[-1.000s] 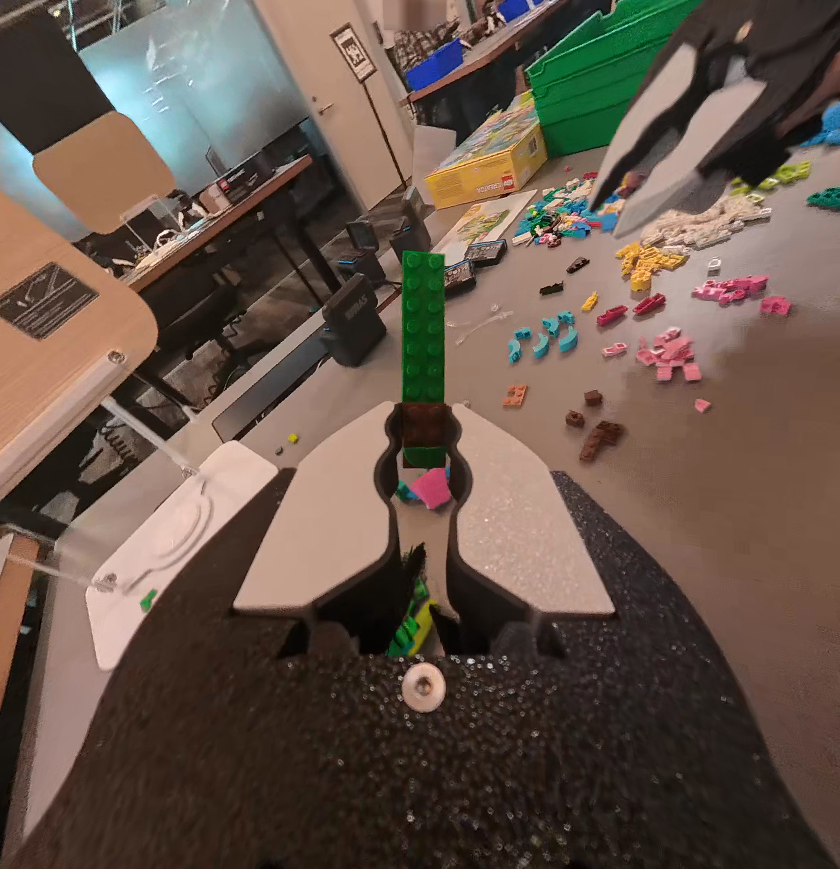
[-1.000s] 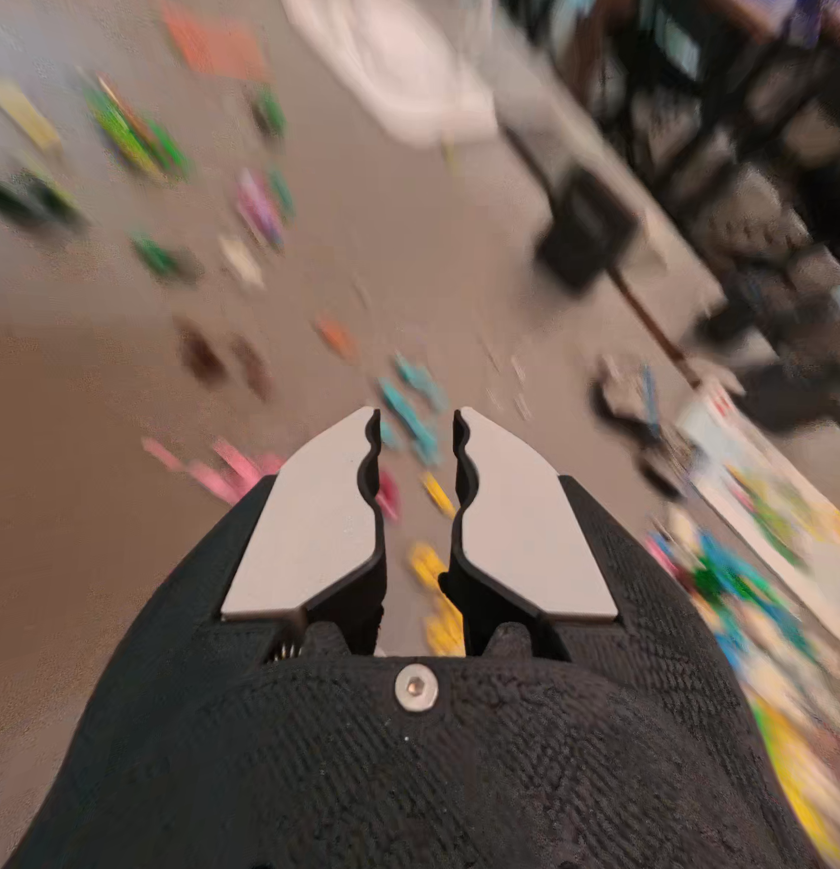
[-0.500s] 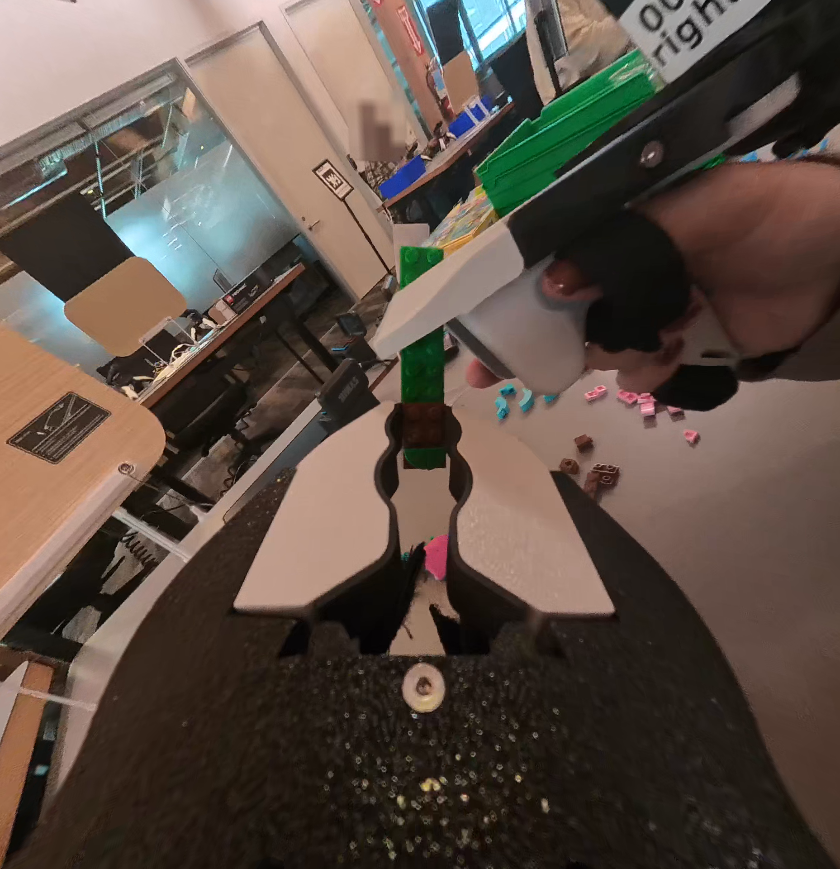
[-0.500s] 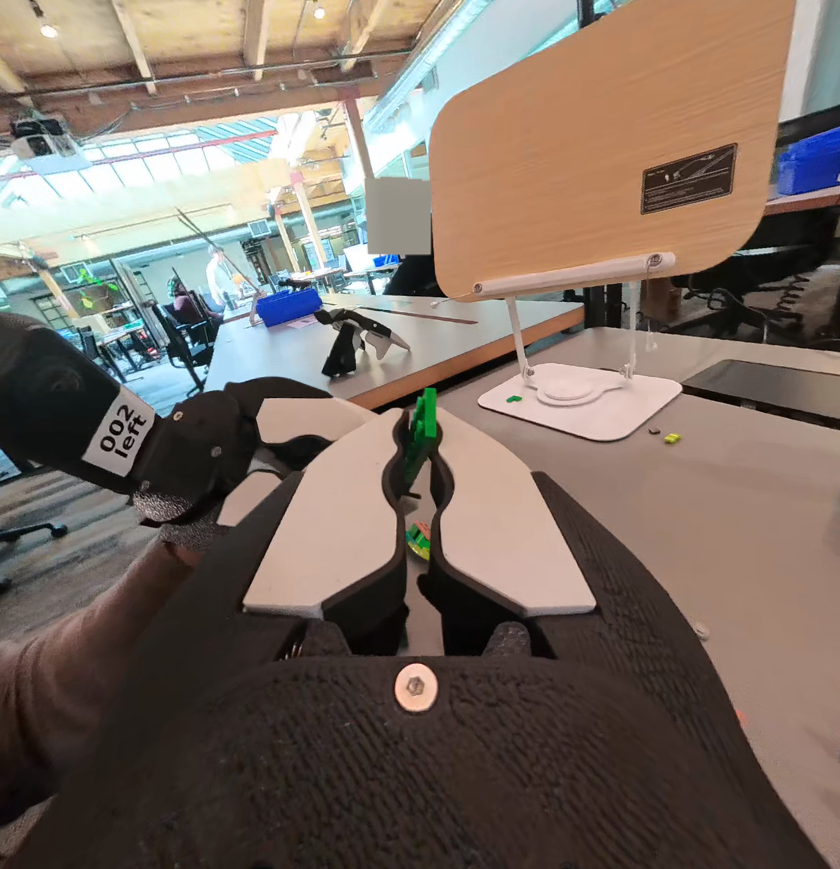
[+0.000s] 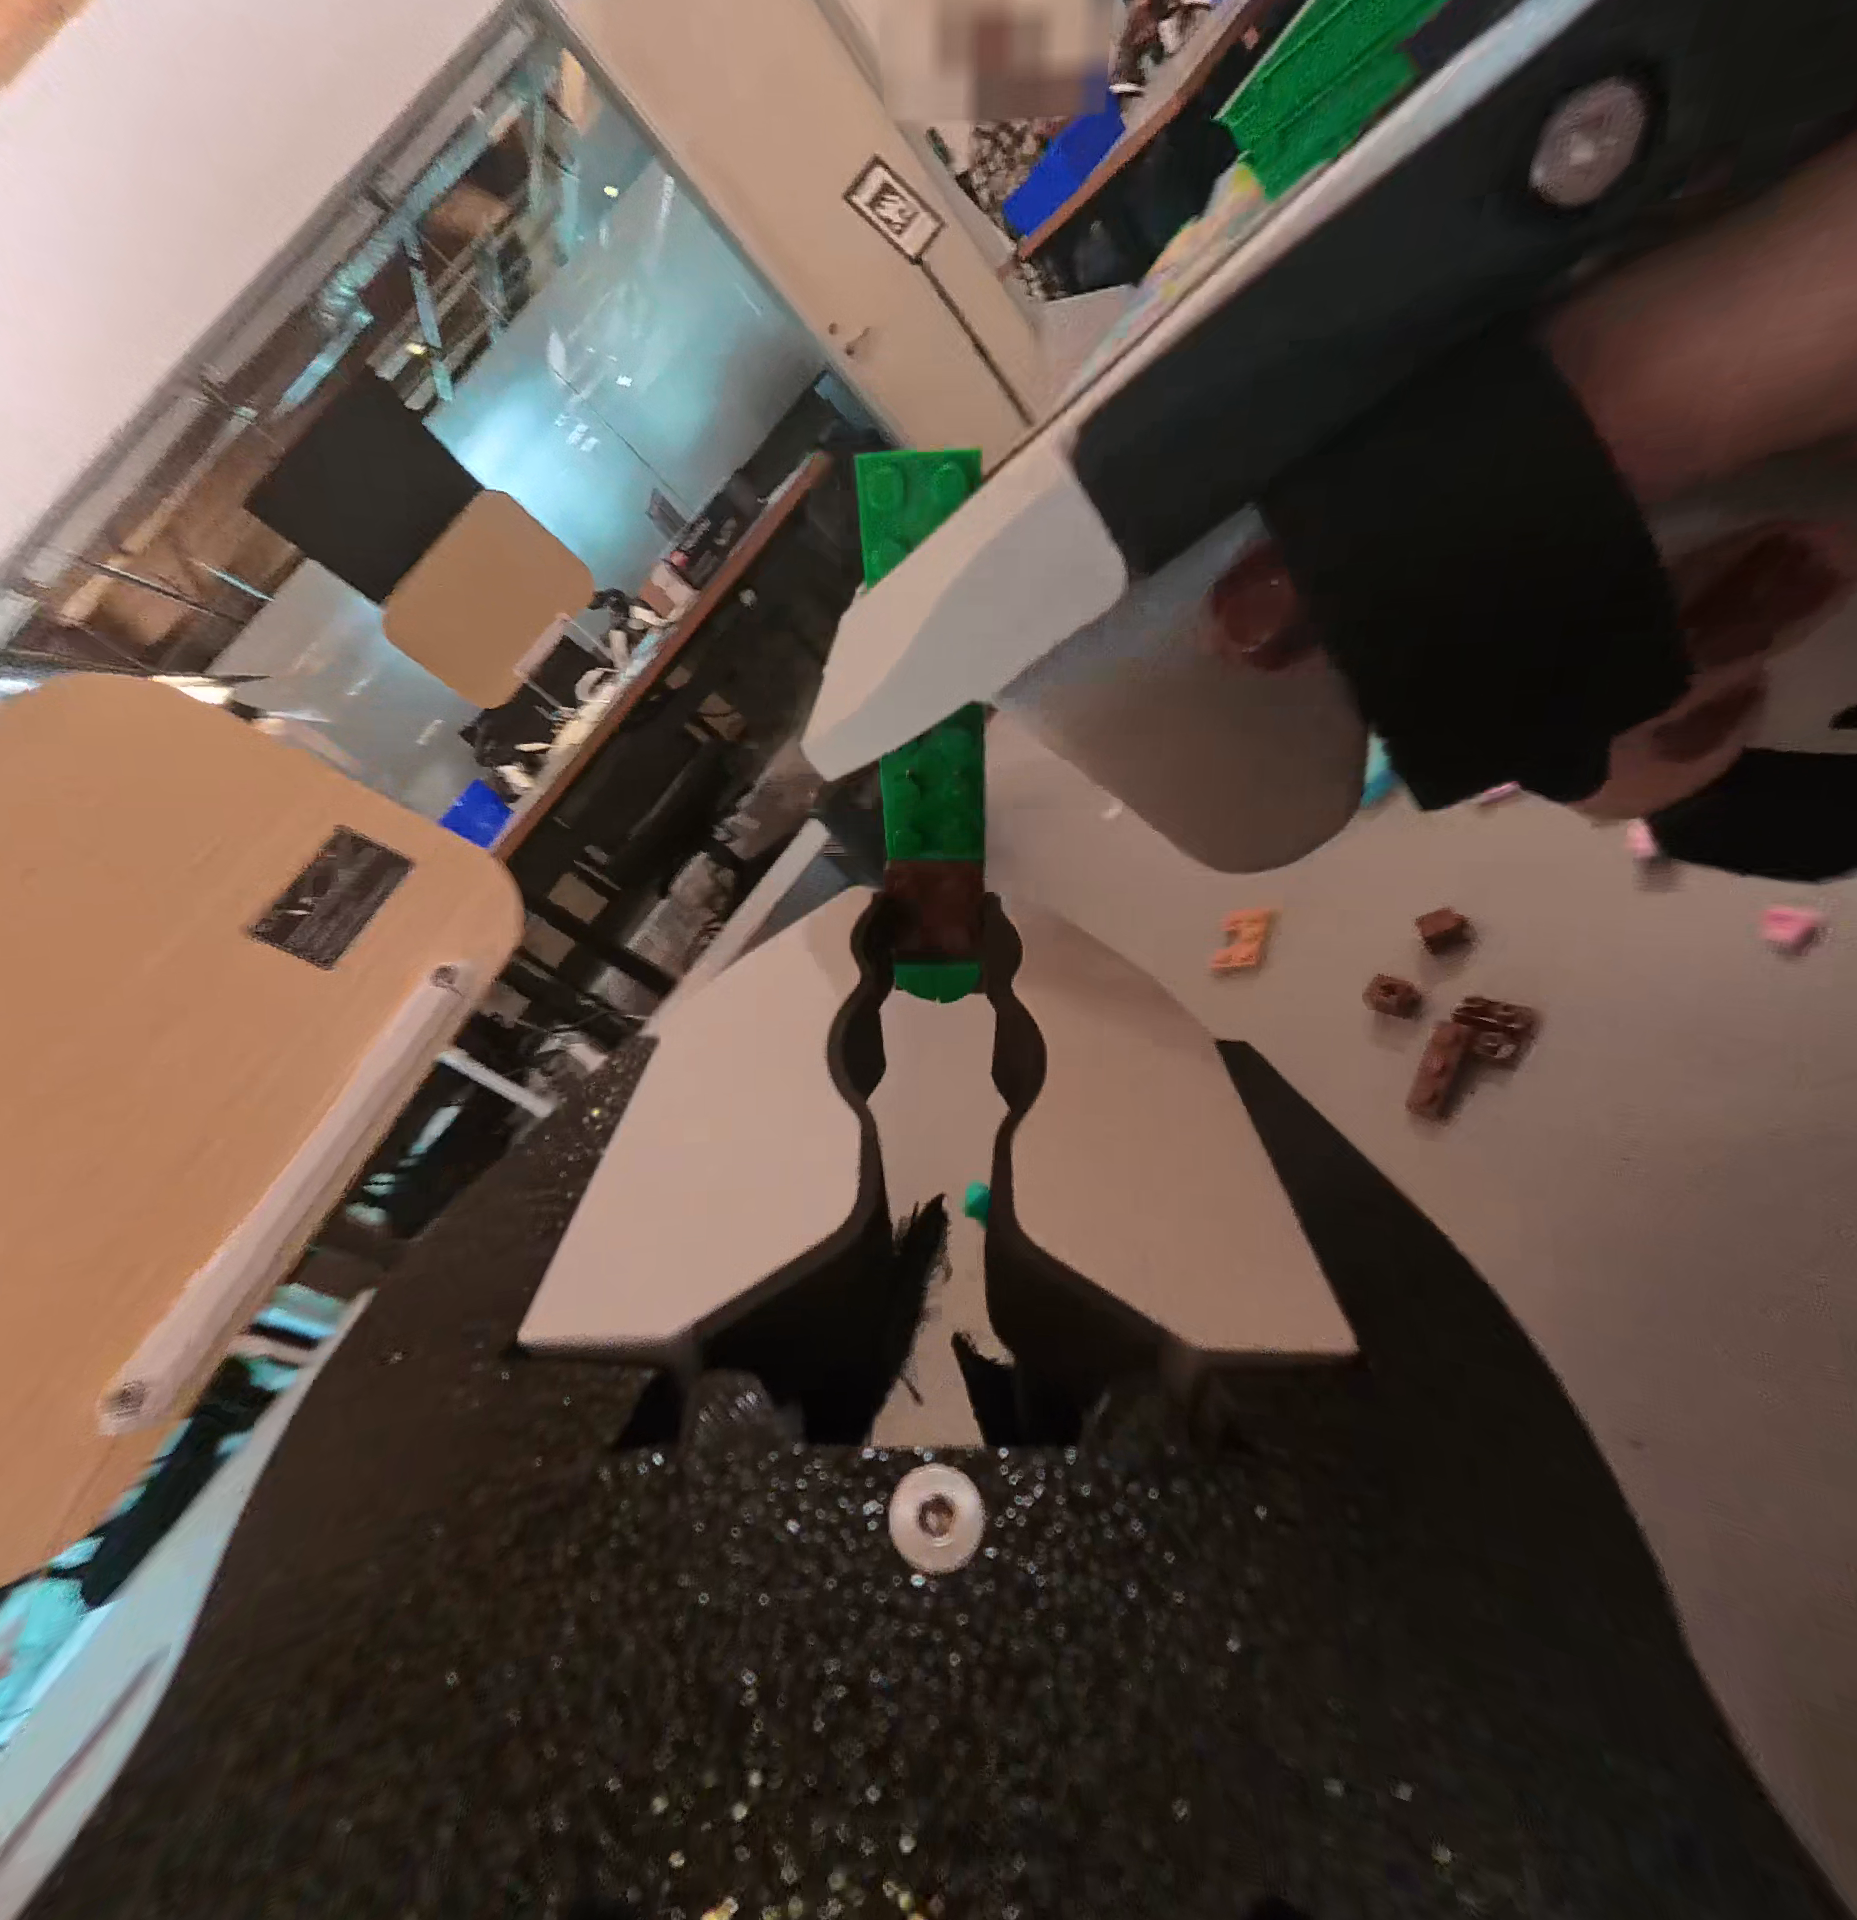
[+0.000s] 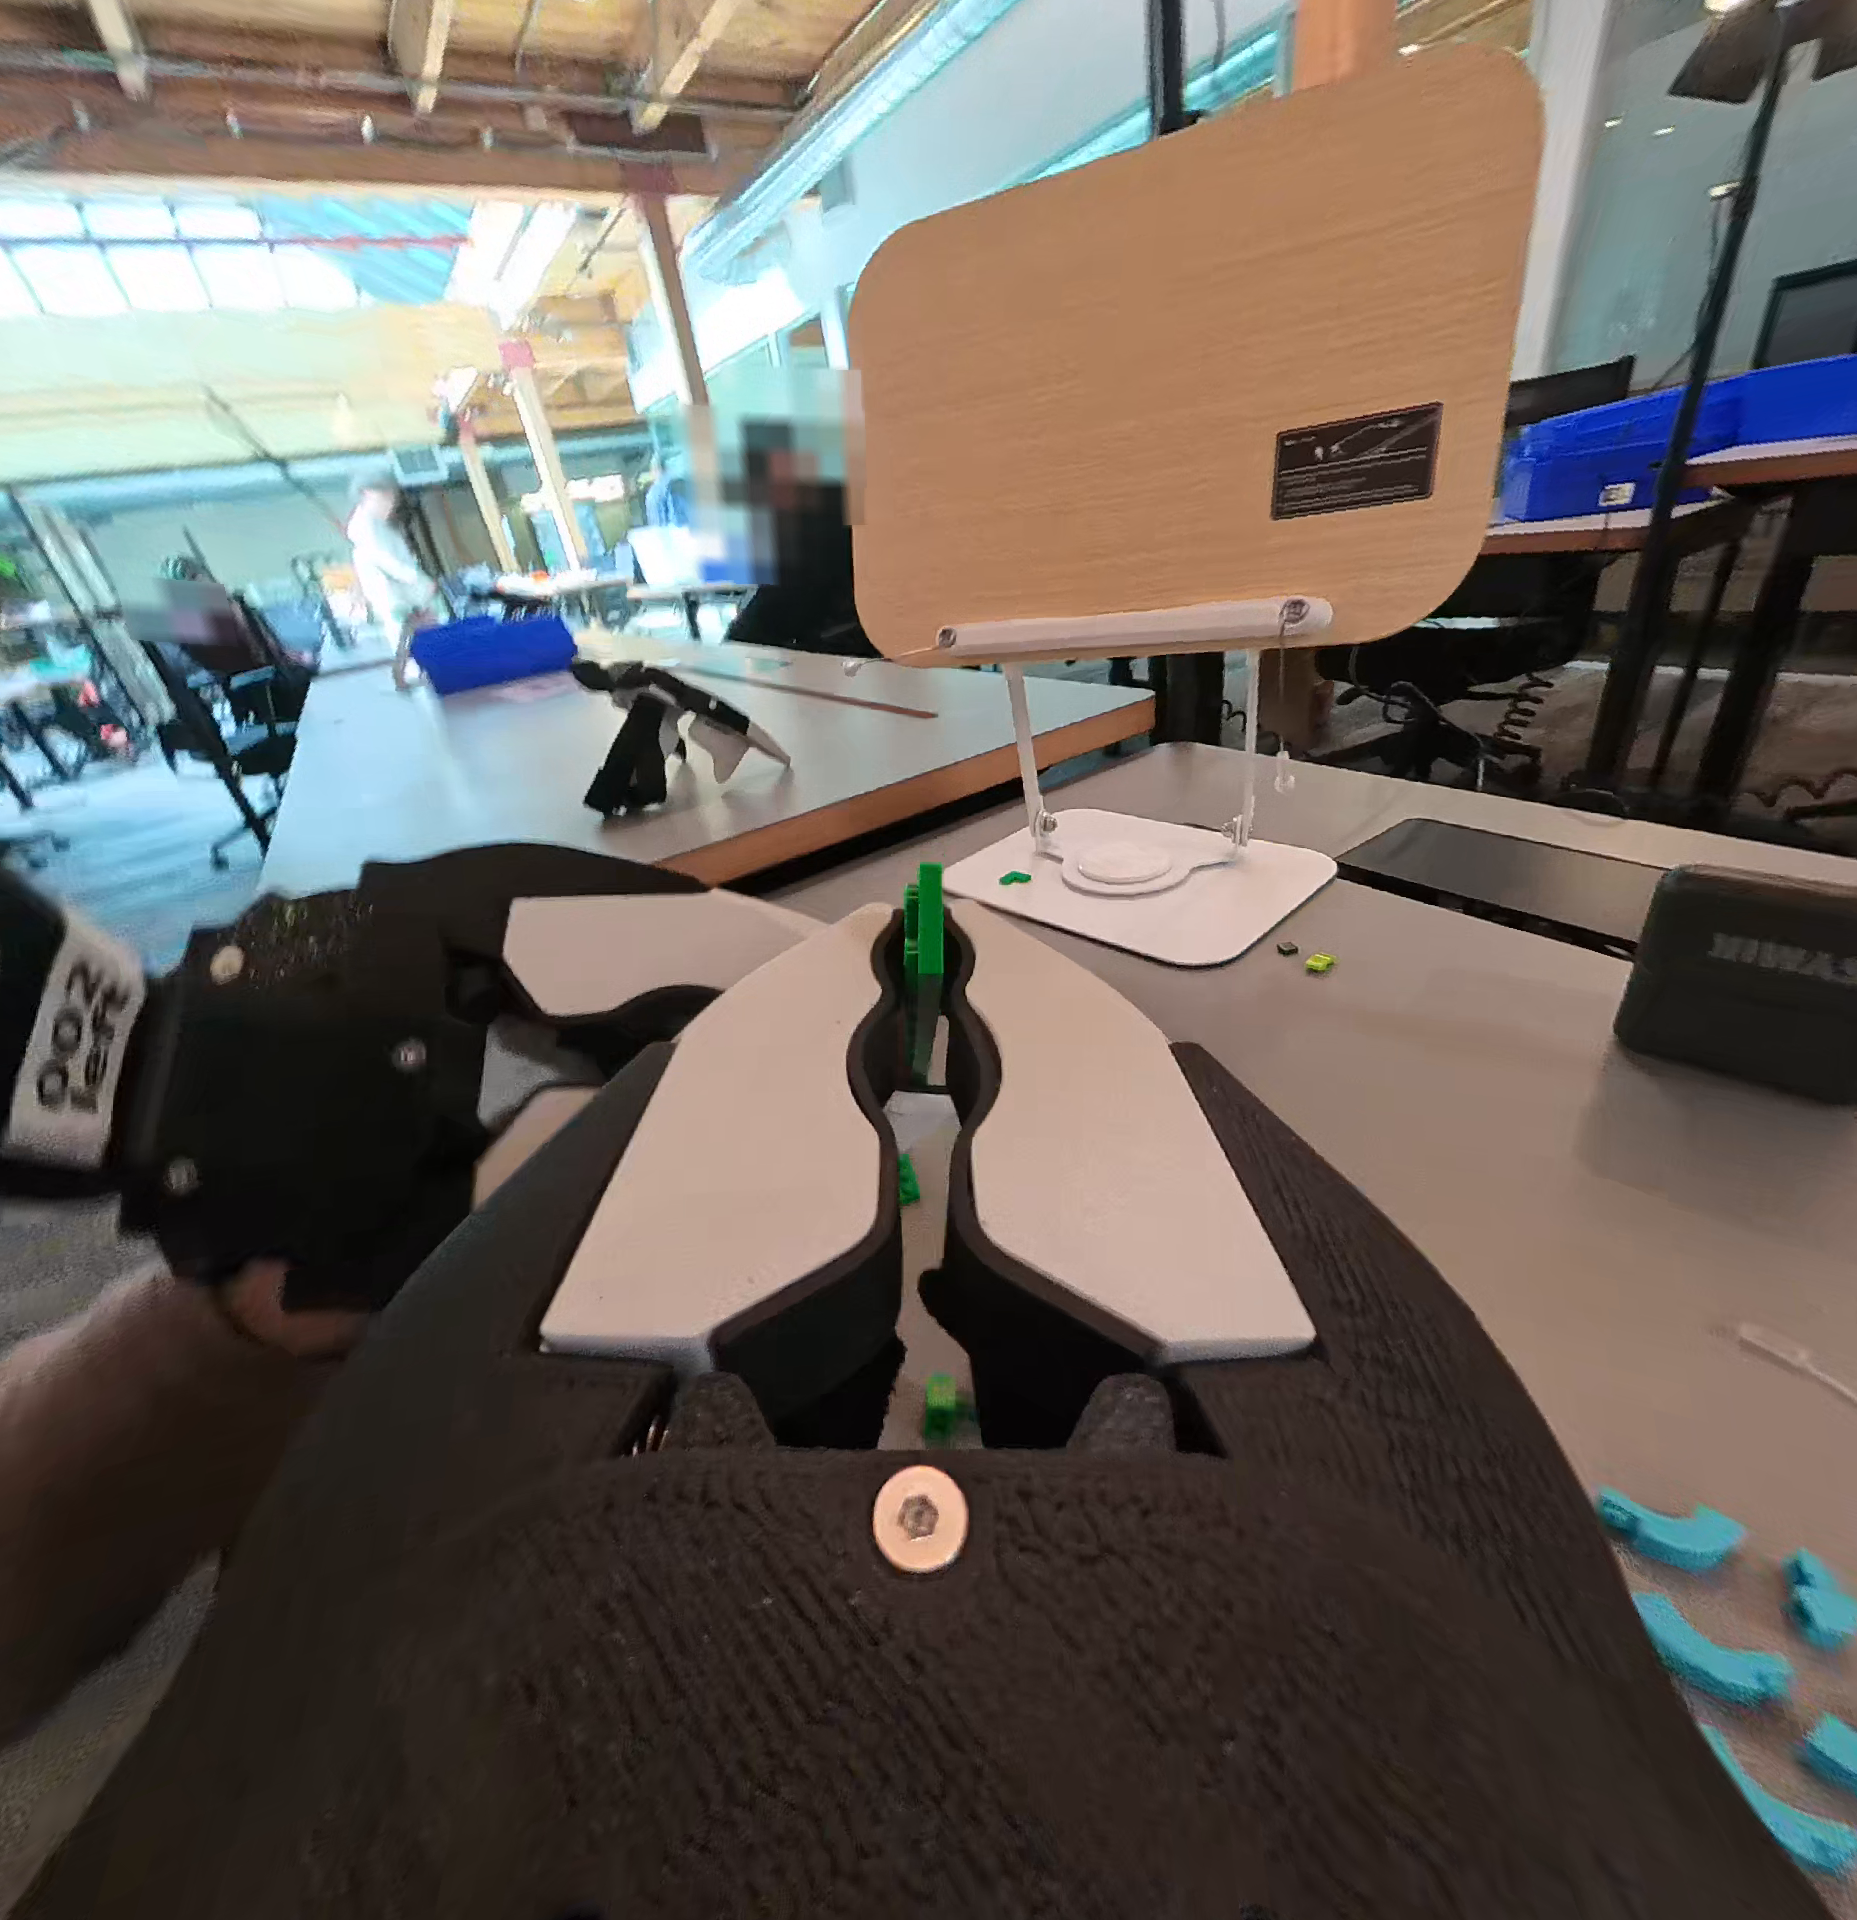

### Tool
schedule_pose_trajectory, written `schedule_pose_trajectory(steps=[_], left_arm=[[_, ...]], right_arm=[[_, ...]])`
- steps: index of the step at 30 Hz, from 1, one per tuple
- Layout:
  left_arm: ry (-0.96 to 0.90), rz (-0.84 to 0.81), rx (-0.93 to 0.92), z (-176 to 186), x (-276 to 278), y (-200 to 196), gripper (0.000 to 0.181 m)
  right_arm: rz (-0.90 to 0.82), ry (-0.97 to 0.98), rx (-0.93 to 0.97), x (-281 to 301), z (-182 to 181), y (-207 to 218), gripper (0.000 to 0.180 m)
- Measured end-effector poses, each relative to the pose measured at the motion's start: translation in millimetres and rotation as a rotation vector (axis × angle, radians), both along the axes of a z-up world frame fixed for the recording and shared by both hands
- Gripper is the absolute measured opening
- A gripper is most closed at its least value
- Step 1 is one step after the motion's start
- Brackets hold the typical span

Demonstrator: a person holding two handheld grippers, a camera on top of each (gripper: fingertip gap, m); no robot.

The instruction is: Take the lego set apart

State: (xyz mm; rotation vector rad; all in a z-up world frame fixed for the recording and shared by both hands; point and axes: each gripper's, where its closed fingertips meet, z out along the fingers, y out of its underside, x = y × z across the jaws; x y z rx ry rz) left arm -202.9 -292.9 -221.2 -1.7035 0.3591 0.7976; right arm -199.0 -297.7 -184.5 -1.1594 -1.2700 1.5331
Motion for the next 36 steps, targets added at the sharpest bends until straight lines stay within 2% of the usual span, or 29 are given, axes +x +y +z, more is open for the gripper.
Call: schedule_pose_trajectory(steps=[4, 11, 17, 20, 23, 25, 27, 31, 34, 36], left_arm=[[-0.194, -0.162, -0.089, -16.0, 13.3, 2.0, 0.016], [-0.397, -0.423, -0.296, -54.9, 33.6, 5.1, 0.016], [-0.359, -0.384, -0.365, -76.7, 24.8, 14.8, 0.016], [-0.288, -0.269, -0.352, -78.3, 6.5, 16.5, 0.016], [-0.283, -0.216, -0.425, -87.4, -0.2, 9.8, 0.016], [-0.287, -0.168, -0.492, -92.0, -5.0, 0.5, 0.016], [-0.26, -0.118, -0.462, -81.1, -13.2, -5.6, 0.016], [-0.265, -0.08, -0.314, -50.8, -30.0, -13.0, 0.016], [-0.278, -0.036, -0.202, -38.7, -47.2, -17.7, 0.016], [-0.301, -0.042, -0.169, -39.1, -49.6, -19.6, 0.016]], right_arm=[[0.158, -0.052, 0.109, 6.6, -13.5, 0.7, 0.003], [0.388, -0.183, 0.278, 14.5, -52.3, 2.3, 0.003], [0.358, -0.246, 0.229, 8.8, -73.2, 13.8, 0.002], [0.257, -0.222, 0.169, 3.1, -65.0, 34.6, 0.003], [0.197, -0.23, 0.066, 6.2, -57.2, 57.0, 0.003], [0.137, -0.251, 0.085, 14.0, -51.8, 78.8, 0.002], [0.037, -0.299, 0.139, 26.3, -47.1, 112.9, 0.003], [-0.308, -0.307, 0.2, 76.4, -23.6, 203.8, 0.002], [-0.597, -0.353, 0.2, 148.1, -12.5, 268.2, 0.003], [-0.749, -0.433, 0.142, 202.1, -20.7, 307.7, 0.003]])
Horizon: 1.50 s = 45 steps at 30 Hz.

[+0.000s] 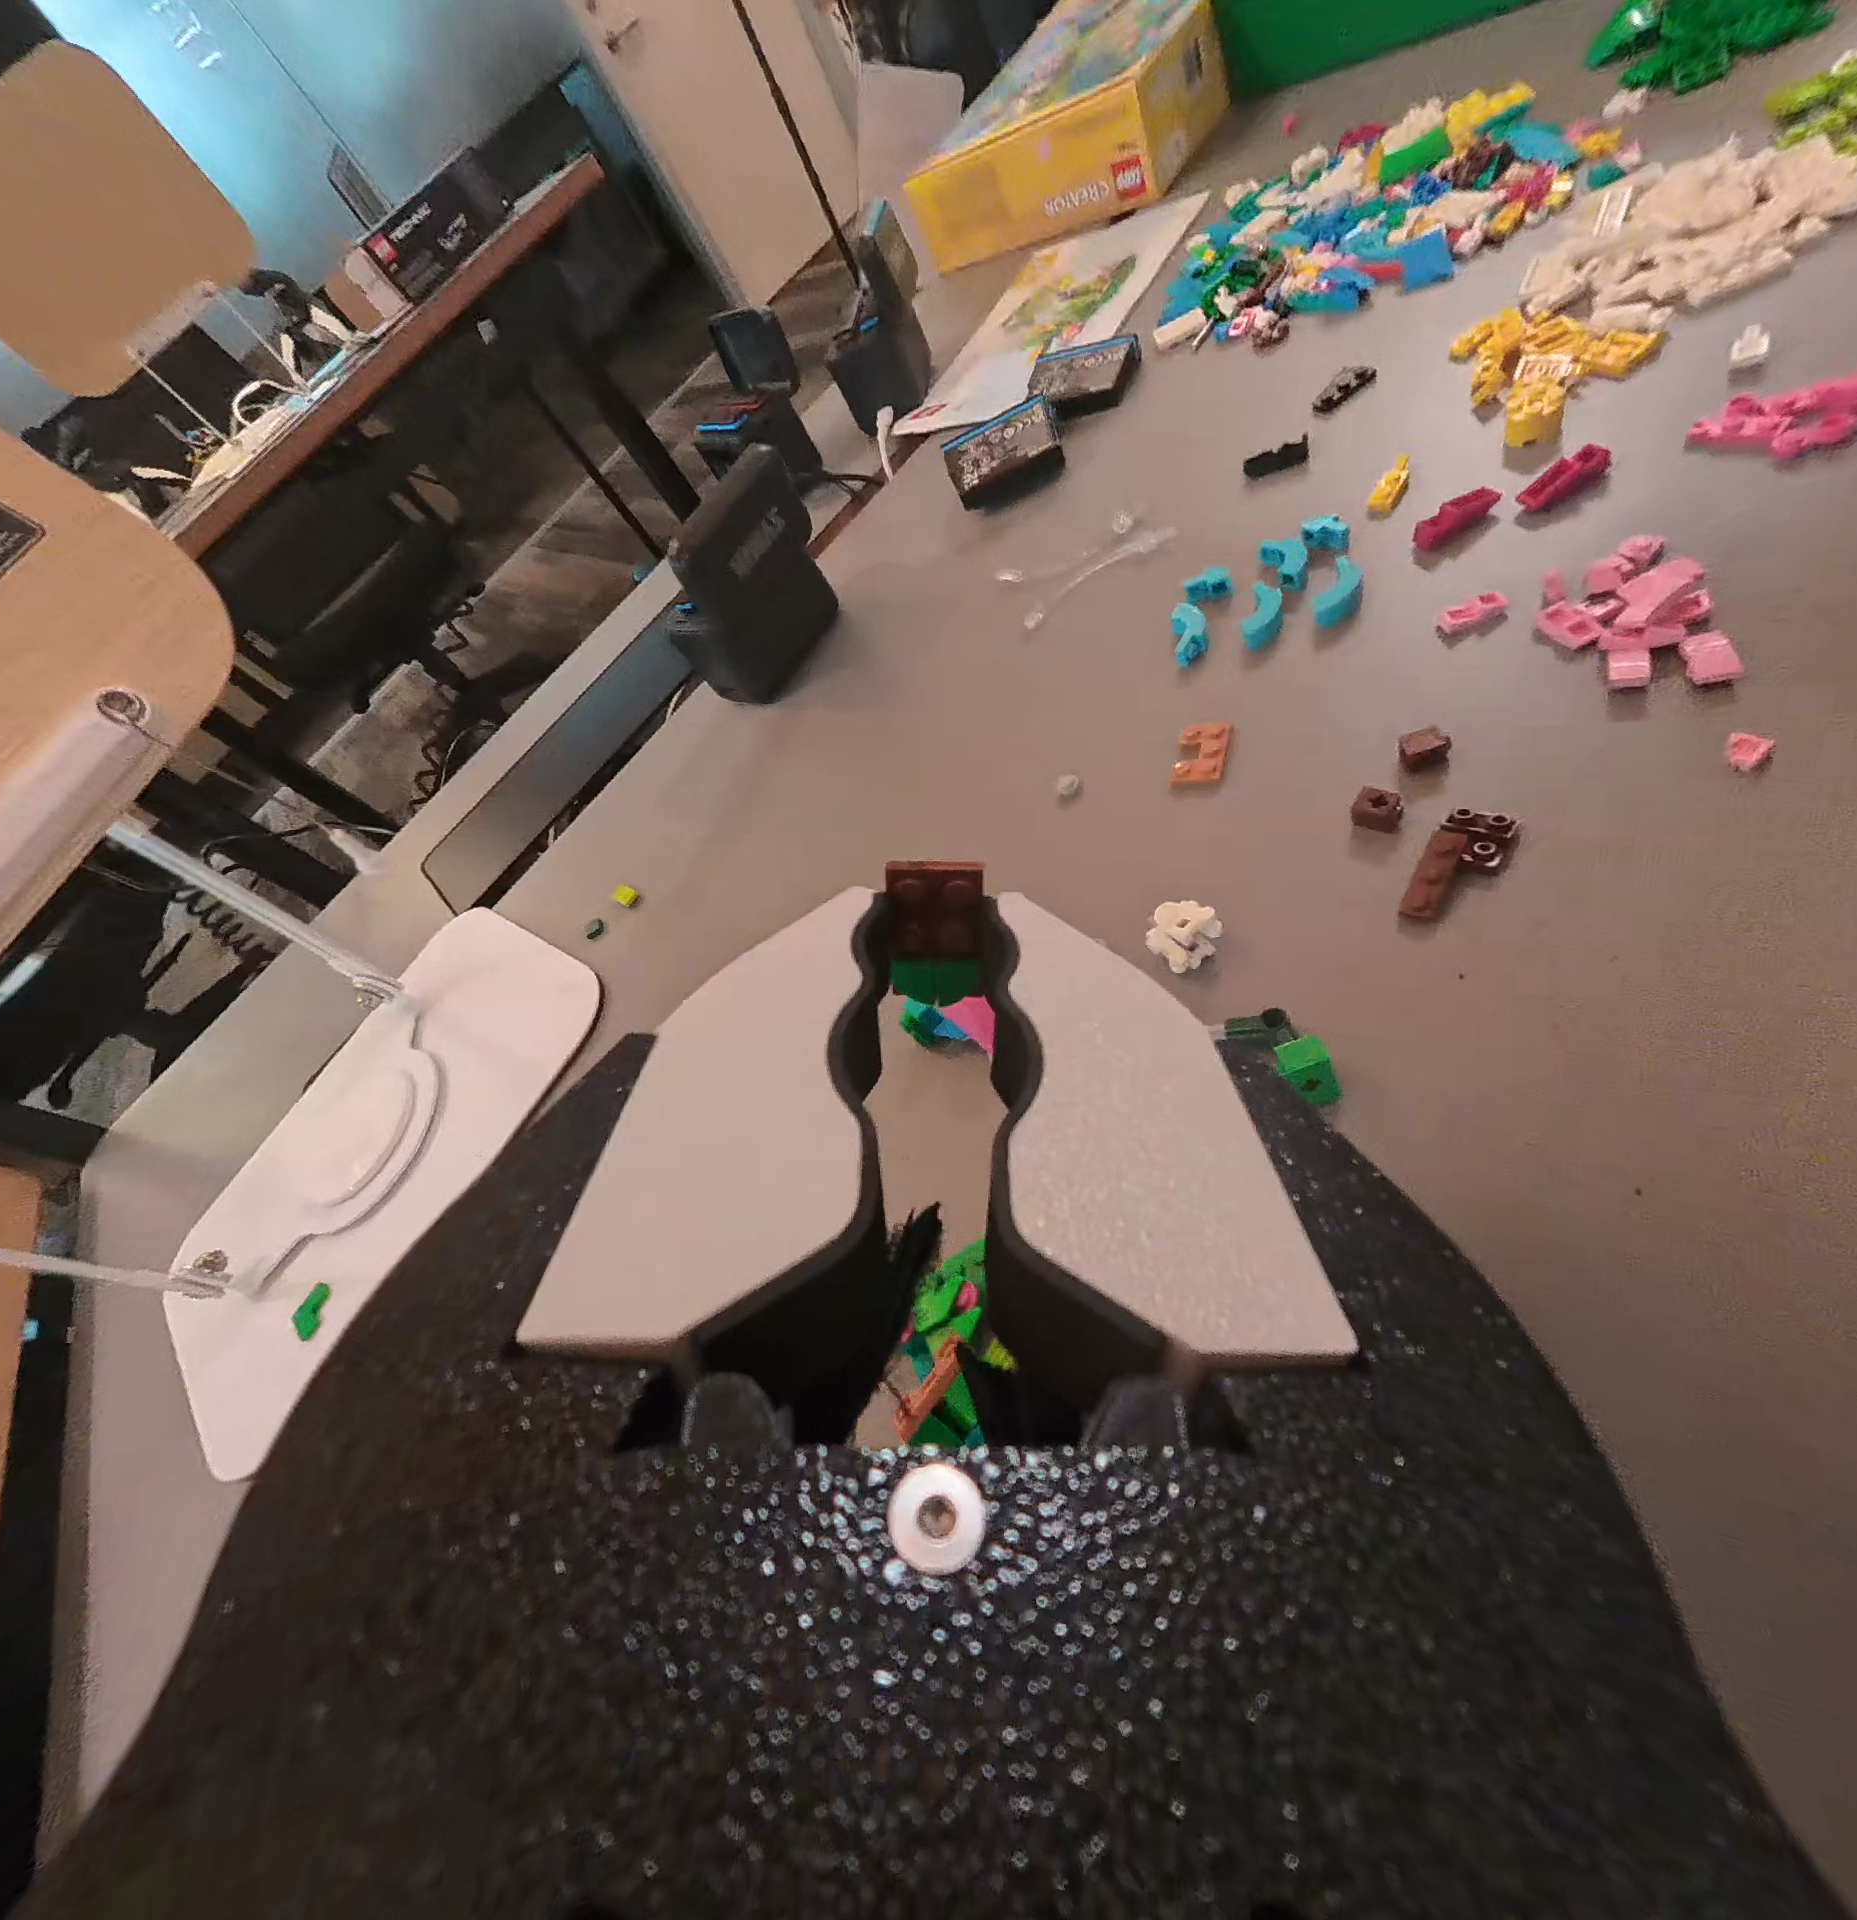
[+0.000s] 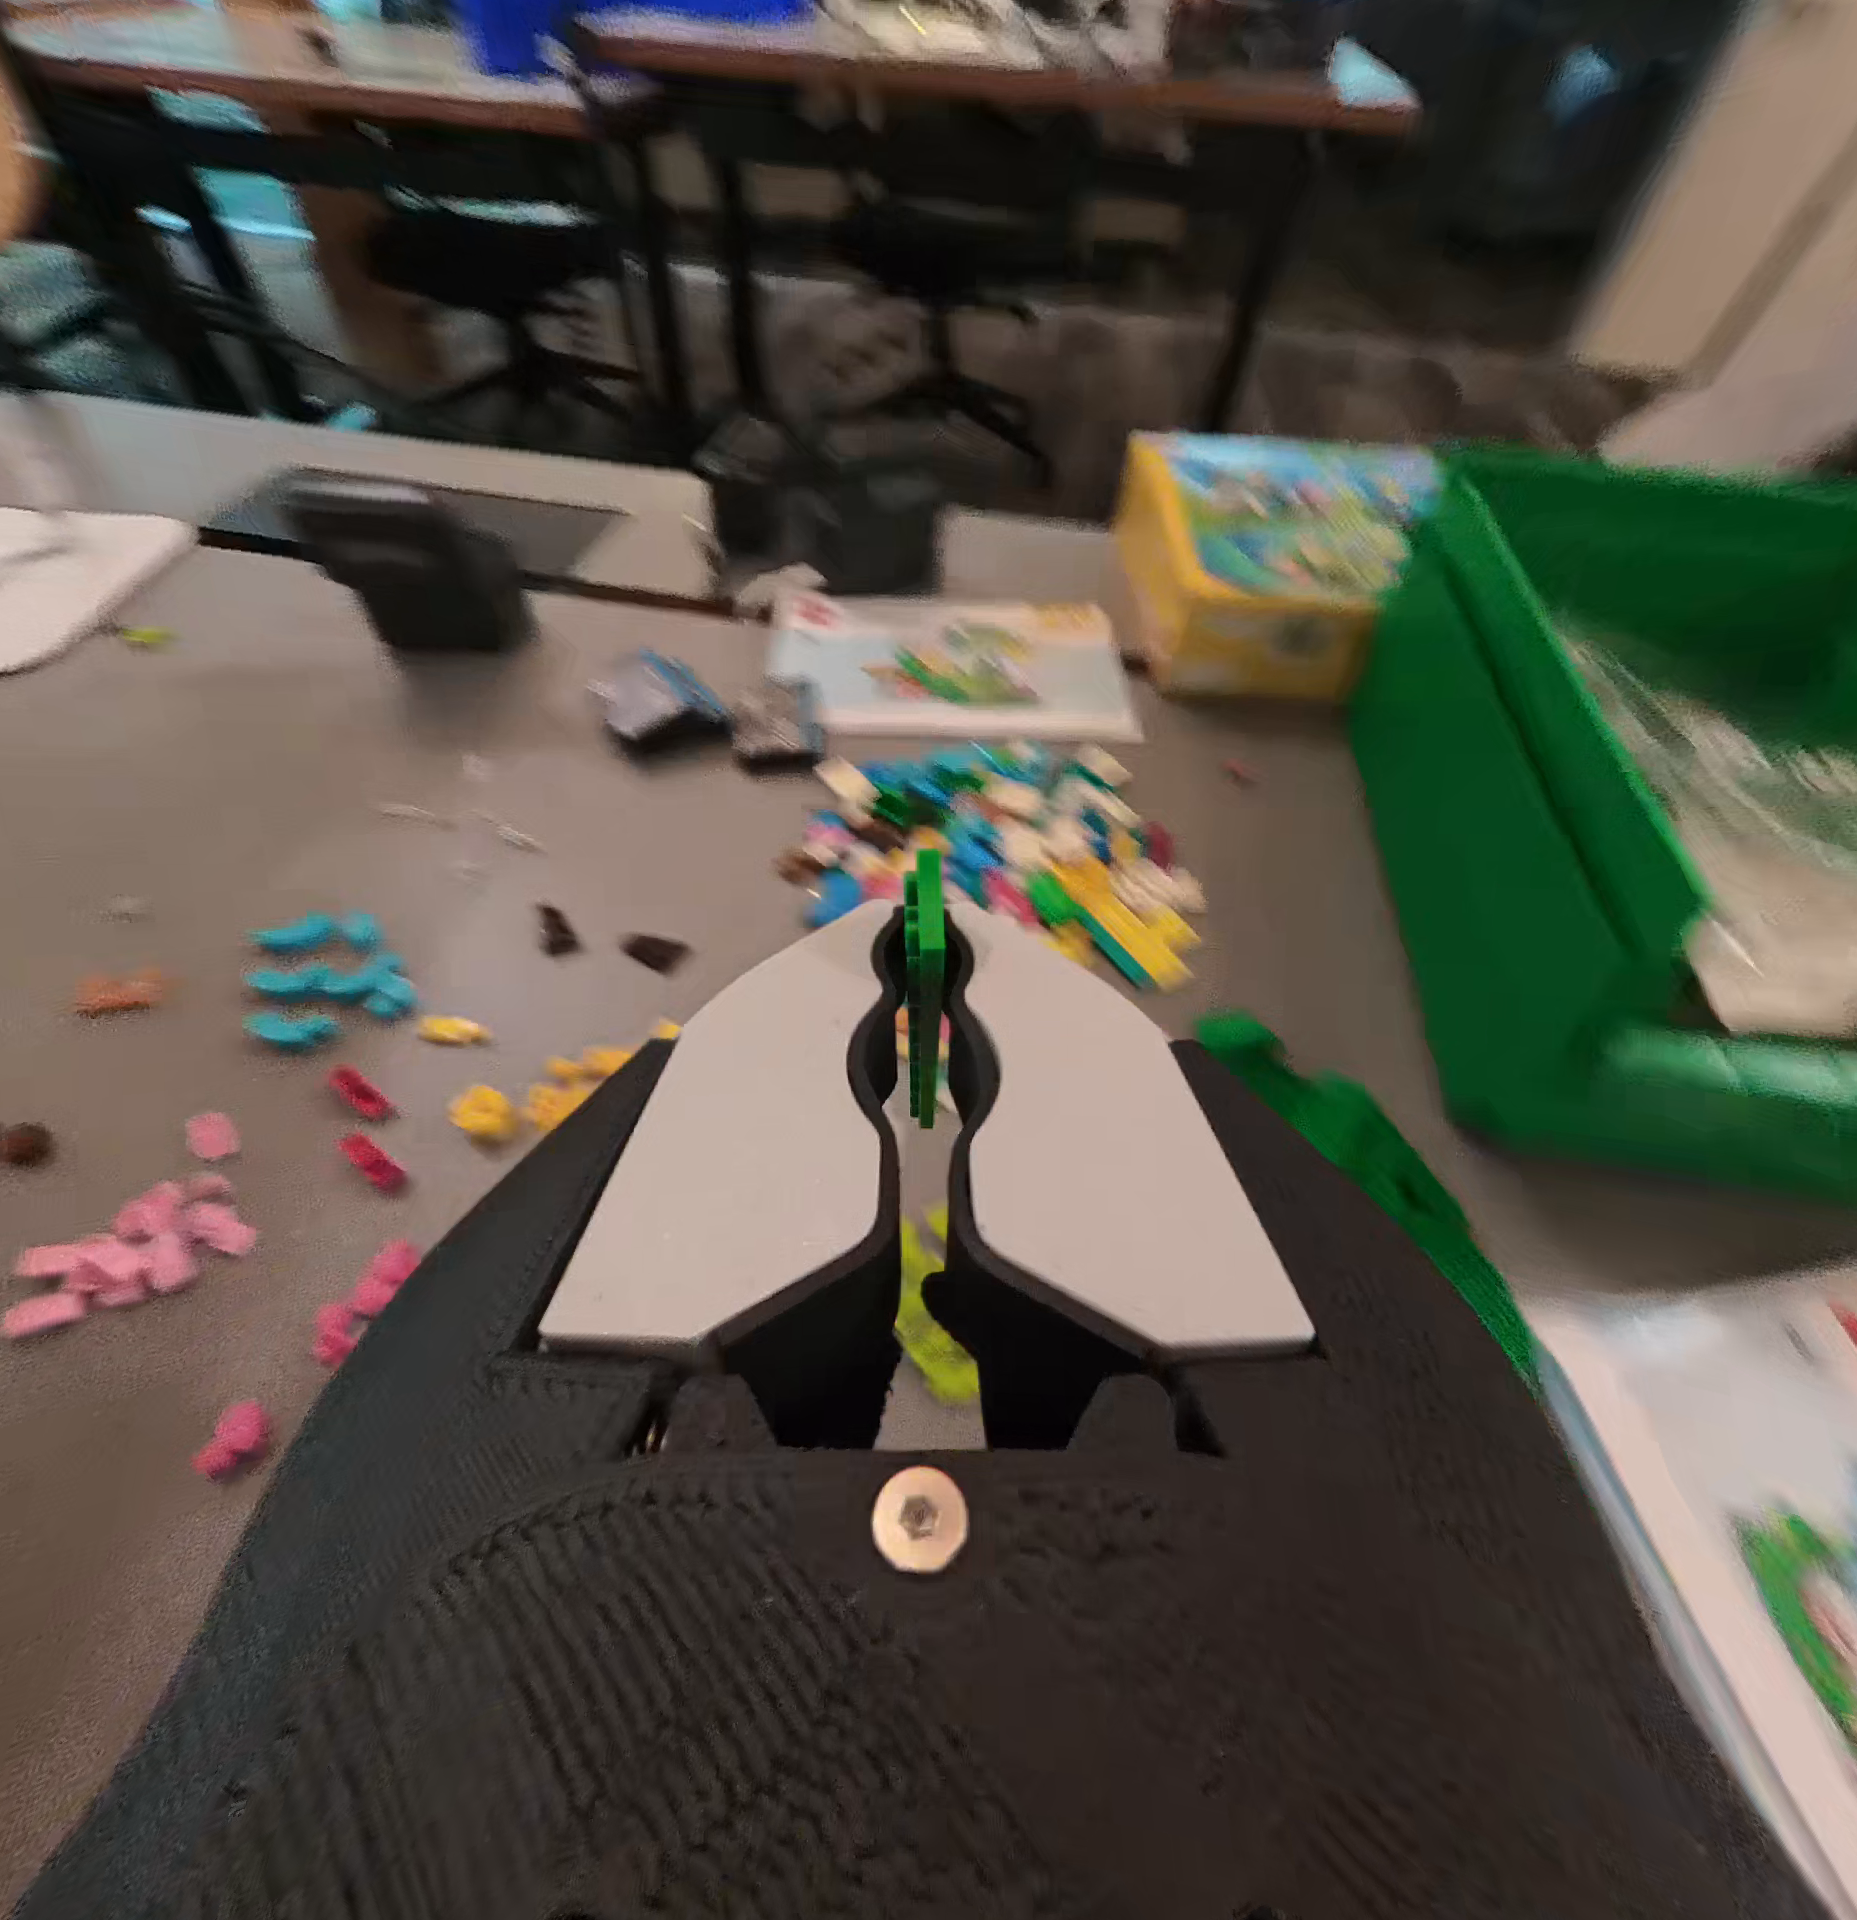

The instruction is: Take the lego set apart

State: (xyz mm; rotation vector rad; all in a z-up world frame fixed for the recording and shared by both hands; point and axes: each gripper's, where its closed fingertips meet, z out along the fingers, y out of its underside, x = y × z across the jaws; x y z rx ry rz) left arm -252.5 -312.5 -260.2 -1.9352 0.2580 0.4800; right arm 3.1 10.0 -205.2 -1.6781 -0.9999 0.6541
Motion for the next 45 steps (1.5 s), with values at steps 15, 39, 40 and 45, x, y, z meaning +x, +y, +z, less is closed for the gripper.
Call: schedule_pose_trajectory(steps=[15, 39, 40, 45], left_arm=[[0.003, -0.154, 0.084, 11.0, 49.7, 33.4, 0.016], [0.339, -0.312, 0.035, -4.7, 115.5, 69.0, 0.016], [0.352, -0.308, 0.024, -6.6, 115.9, 69.7, 0.016], [0.369, -0.254, 0.061, -1.5, 113.5, 68.8, 0.03]], right_arm=[[-0.268, 0.136, -0.45, 66.3, -84.6, 136.7, 0.049], [0.888, -0.035, -0.367, -147.9, -54.2, -265.8, 0.013], [0.884, -0.052, -0.374, -147.6, -56.7, -265.5, 0.009], [0.842, -0.029, -0.381, -145.9, -55.6, -251.3, 0.003]])
